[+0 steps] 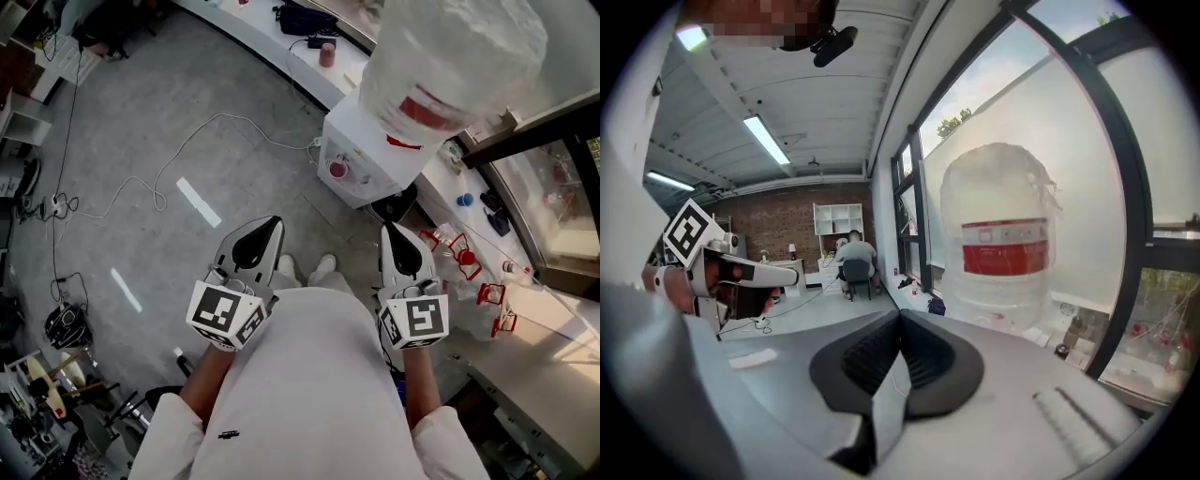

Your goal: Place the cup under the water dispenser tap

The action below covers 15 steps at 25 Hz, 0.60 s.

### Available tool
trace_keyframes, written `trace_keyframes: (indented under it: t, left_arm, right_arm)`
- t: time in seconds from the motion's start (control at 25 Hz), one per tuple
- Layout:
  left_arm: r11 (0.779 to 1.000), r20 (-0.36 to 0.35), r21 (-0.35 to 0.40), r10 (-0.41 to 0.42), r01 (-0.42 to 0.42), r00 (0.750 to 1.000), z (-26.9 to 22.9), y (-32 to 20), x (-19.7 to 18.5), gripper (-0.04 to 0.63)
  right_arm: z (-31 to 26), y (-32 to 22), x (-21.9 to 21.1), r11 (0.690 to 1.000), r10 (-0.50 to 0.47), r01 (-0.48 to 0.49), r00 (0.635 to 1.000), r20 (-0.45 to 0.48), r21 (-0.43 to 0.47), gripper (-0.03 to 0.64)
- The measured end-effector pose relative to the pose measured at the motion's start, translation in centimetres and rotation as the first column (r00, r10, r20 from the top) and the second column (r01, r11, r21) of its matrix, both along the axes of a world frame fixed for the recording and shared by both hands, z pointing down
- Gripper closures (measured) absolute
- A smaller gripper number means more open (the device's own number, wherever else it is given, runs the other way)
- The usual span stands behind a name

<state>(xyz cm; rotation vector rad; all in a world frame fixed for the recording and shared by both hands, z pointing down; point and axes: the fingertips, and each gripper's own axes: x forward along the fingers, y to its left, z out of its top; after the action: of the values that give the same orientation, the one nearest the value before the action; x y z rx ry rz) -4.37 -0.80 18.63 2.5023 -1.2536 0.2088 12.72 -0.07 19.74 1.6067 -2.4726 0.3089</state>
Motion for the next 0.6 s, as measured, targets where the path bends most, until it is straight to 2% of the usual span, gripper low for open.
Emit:
trace_keyframes:
  t: [0.32,0.6]
  left_arm:
    - [1.0,0.001,0.017,0.001,-0.001,1.0,-0.4,0.0,0.2,0.595]
    - [1.0,0.002,0.023,0.019,-0.019,1.0,-0.9,-0.2,0.3,0.595]
  right_arm:
    - [-2.3,0.7,-0.7,0.997,-0.053,0.054,0.998,-0.015,0.054,0.606]
    - [-3.1,-0.1,-1.2,0.996,-0.07,0.068,0.997,0.024,0.065,0.606]
